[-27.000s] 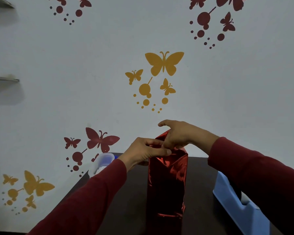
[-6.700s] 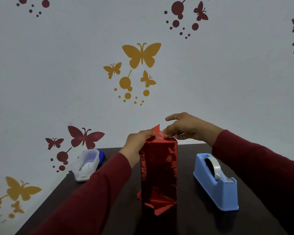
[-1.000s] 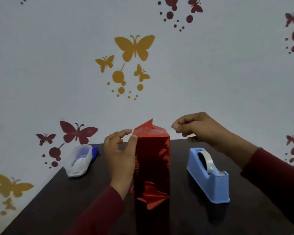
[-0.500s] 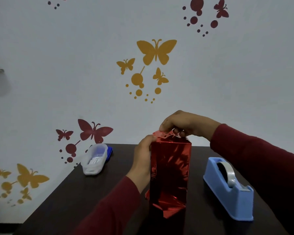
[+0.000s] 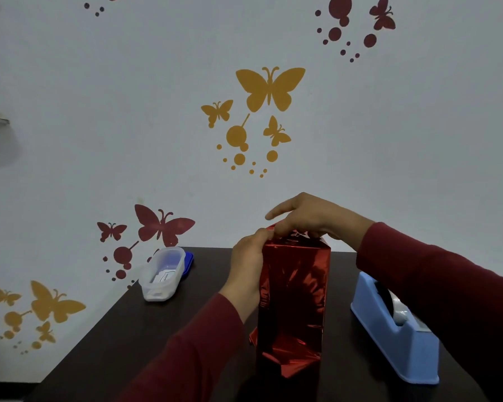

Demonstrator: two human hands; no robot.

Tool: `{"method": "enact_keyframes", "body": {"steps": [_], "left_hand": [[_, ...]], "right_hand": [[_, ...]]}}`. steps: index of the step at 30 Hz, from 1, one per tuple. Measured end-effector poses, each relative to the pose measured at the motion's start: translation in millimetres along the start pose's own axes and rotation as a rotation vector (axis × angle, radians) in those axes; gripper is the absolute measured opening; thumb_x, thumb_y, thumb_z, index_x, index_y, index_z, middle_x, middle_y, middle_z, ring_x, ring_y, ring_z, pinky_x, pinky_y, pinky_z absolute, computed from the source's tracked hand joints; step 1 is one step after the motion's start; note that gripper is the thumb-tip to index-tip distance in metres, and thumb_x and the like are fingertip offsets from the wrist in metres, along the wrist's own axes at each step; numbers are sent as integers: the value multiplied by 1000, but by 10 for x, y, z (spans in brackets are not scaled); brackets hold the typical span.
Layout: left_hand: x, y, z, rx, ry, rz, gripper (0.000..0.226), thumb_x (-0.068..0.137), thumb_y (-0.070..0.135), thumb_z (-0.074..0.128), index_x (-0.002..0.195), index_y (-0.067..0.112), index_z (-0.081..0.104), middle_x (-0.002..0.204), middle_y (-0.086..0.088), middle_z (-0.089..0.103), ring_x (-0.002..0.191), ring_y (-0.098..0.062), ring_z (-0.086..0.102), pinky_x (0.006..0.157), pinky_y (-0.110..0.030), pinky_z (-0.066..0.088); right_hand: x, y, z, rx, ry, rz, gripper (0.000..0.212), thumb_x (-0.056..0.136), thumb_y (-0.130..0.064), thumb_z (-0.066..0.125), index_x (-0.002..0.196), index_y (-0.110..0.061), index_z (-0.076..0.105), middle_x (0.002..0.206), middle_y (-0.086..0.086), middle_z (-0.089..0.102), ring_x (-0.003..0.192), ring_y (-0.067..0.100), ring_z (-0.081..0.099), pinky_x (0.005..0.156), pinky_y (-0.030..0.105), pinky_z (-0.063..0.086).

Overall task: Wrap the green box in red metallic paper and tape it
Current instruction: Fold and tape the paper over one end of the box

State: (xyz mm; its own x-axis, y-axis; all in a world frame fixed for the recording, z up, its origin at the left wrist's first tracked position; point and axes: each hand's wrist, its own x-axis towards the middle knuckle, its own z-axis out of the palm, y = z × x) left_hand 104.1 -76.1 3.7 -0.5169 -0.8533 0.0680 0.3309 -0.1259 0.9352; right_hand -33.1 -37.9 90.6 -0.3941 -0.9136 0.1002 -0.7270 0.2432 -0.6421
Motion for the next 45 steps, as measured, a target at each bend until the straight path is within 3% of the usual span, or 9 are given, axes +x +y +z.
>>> {"method": "enact_keyframes", "body": {"steps": [4,7,13,22,26,30,34,39,45], "left_hand": [[79,3,1,67,51,4,19,96,24,58,87,13,71,74,-5,71,53,-11,67,51,-22,51],[101,-1,-4,101,64,7,19,95,23,56,83,14,68,78,-6,70,57,-12,66,54,-24,51],[106,62,-16,100,81,-16,17,91,18,59,77,13,67,71,-2,66,57,-12,60,51,-20,47],[167,61,-129,320,134,41,33,74,40,74,87,11,63,80,-12,63,72,-27,60,66,-36,46],[132,77,-209,468,151,92,46,82,44,66,97,1,69,88,-14,76,77,-28,76,66,-36,51],[93,136,-279,494,104,101,39,85,37,66,94,0,71,82,-10,78,69,-27,77,64,-36,51],[46,199,-272,490,118,131,28,86,31,68,91,4,74,76,-7,77,66,-30,77,60,-33,51],[36,248,-269,463,97,150,18,83,30,68,83,13,73,79,-3,75,75,-25,78,58,-30,46],[166,407,-426,641,-160,331,57,83,11,72,132,34,55,124,11,59,108,-17,63,78,-28,46]], "right_hand": [[2,-2,22,51,43,46,57,74,-12,90,125,-31,74,96,-7,64,79,9,57,56,20,39],[6,-5,88,98,112,90,51,77,-5,84,123,-27,76,115,-4,64,118,19,58,97,31,52],[-70,153,234,89,403,-35,36,82,-7,66,102,-33,80,81,-10,66,69,6,64,60,17,46],[-252,147,260,-161,284,-126,23,86,-19,69,89,-38,82,86,-16,76,86,6,72,79,27,60],[-381,15,182,-225,138,-134,45,92,-4,50,107,-33,81,104,-10,74,86,9,68,65,14,50],[-569,69,203,-256,-28,-210,42,98,-34,55,138,-41,64,141,-8,63,124,16,58,95,26,47],[-609,352,413,-407,39,-360,75,90,-63,63,156,-32,45,164,-9,37,146,18,44,116,39,42],[-515,584,478,-249,181,-471,58,96,-45,67,150,-29,55,157,-11,50,146,11,43,122,38,36],[-515,633,286,191,37,-367,55,82,2,76,130,-24,74,149,-16,57,151,2,31,126,35,20]]}}
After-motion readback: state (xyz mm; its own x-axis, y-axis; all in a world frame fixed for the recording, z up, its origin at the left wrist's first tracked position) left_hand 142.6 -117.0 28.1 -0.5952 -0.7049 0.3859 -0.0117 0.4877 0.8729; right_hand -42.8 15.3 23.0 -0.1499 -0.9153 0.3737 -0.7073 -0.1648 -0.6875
